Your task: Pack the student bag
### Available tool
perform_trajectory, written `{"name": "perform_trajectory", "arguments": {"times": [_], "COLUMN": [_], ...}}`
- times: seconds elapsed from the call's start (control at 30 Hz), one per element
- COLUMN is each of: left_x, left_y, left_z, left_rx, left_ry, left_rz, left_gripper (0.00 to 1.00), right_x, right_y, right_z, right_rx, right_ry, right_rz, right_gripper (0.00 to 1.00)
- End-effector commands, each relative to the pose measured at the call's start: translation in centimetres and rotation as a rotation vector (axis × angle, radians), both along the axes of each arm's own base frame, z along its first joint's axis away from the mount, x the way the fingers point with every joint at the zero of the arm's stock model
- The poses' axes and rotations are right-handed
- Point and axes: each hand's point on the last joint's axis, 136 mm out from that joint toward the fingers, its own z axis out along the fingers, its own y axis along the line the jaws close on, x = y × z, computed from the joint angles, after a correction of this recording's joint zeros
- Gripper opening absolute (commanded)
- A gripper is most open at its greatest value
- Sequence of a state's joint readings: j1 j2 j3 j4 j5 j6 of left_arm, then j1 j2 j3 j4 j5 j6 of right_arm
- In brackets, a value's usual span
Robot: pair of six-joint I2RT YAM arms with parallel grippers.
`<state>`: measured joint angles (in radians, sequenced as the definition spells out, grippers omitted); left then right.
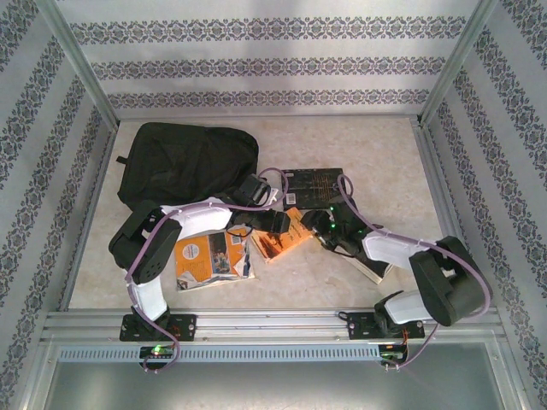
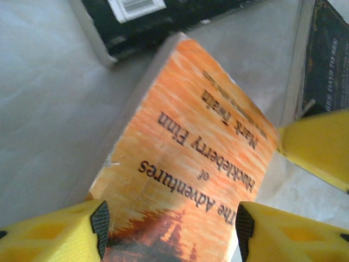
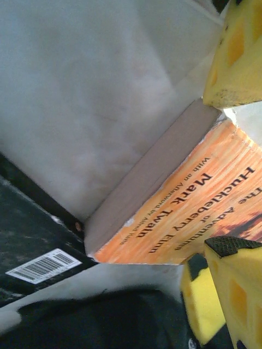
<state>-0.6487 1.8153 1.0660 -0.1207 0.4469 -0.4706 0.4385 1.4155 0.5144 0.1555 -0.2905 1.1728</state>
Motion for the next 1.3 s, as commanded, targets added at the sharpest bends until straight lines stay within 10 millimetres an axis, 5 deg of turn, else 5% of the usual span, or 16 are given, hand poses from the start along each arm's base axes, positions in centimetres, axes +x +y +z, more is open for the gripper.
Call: {"name": "perform_trajectory", "arguments": {"times": [0.0, 0.23, 0.5, 0.87, 1.27], "left_x": [-1.6, -1.6, 0.4, 1.6, 0.7], "left_y": [-1.7, -3.1, 0.4, 2.2, 0.7], "left_z": [-0.8, 0.7, 2.5, -0.9, -2.7], "left_rx": [-0.097, -0.236, -0.084, 0.012, -0.063], "left_ry": [0.094, 0.143, -0.015, 0.0, 0.093], "left_rz": [-0.024, 0.003, 0.076, 0.137, 0.119], "left_gripper": [0.64, 0.63, 0.64, 0.64, 0.48], "right_x": [2.4, 4.2, 0.9, -3.2, -2.4], "right_y": [0.9, -1.6, -1.7, 1.0, 2.0], "right_z": [1.2, 2.3, 5.0, 1.1, -1.5], "right_rx": [0.023, -0.054, -0.098, -0.094, -0.028], "right_ry": [-0.067, -0.089, -0.156, -0.043, 0.004], "right_rz": [0.06, 0.09, 0.241, 0.343, 0.308], "right_gripper": [0.63, 0.63, 0.65, 0.64, 0.63]}}
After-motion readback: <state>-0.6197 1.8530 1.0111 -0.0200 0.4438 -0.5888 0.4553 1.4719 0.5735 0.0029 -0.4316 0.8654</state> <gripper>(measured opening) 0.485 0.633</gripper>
